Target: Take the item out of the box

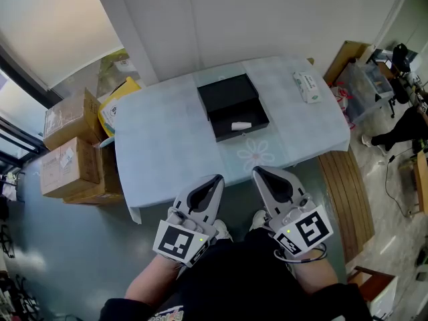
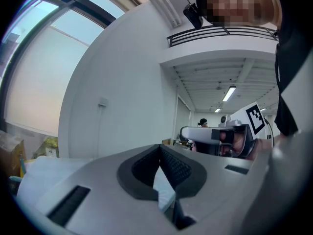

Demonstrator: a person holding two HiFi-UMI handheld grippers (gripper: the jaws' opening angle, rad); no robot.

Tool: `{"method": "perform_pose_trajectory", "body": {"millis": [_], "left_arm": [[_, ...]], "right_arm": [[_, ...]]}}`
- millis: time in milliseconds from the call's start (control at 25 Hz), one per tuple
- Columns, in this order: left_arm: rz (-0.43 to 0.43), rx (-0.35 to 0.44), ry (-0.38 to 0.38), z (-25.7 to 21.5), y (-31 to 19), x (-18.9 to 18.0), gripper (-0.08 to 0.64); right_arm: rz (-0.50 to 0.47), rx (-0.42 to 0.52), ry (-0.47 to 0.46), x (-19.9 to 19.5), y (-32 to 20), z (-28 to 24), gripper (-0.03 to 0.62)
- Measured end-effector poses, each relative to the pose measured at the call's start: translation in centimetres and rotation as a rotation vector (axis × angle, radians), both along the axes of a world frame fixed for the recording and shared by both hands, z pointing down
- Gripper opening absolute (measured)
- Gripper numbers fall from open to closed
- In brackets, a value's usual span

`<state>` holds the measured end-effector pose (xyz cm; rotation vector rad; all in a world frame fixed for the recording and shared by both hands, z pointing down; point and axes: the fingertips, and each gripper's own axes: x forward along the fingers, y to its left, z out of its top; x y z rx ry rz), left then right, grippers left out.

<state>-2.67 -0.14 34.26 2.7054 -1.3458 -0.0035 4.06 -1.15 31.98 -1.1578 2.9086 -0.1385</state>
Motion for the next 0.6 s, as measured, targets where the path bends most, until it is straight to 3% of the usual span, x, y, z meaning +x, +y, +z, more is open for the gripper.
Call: {"method": "perform_pose_trajectory", "body": {"millis": [600], "left_arm": [[0.014, -0.024, -0.018, 1.5, -1.1, -0.6, 0.002]], "right_arm": [[0.002, -0.034, 0.026, -0.5, -2.2, 2.0, 0.009]]}}
